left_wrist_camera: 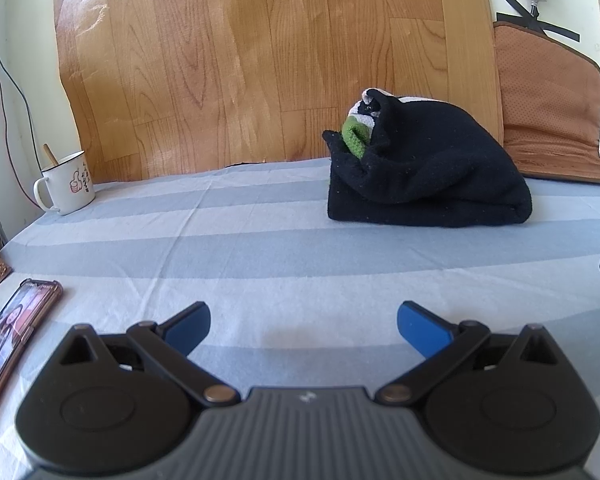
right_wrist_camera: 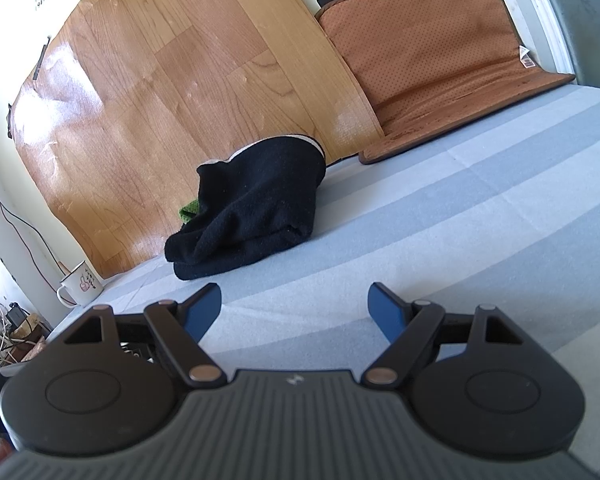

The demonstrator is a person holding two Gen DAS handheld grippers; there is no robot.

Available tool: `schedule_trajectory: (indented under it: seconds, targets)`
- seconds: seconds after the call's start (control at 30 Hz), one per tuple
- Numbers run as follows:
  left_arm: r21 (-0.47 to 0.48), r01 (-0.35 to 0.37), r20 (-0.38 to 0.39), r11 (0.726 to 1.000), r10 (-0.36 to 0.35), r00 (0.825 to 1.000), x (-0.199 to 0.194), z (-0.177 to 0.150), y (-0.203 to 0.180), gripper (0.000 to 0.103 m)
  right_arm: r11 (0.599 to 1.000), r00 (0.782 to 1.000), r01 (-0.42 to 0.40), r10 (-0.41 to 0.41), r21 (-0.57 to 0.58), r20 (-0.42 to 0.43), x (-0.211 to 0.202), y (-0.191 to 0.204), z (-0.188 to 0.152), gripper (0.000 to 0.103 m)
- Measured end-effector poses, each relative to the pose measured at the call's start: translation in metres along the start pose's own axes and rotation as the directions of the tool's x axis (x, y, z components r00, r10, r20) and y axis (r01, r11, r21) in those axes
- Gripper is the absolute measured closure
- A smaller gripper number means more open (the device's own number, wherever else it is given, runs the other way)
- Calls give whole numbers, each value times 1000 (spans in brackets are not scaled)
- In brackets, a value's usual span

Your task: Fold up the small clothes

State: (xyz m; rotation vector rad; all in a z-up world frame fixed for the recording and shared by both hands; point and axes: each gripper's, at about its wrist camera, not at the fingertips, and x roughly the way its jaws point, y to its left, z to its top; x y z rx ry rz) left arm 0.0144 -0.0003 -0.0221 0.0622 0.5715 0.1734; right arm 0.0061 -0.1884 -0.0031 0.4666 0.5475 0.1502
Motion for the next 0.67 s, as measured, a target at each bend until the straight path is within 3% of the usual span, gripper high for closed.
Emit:
schedule_trajectory:
  seconds: [0.67]
  targets:
    - [32, -1, 36, 999, 0, 999, -5, -1, -4, 0, 1000, 1000, -1, 1, 0, -1, 0, 0, 0, 21]
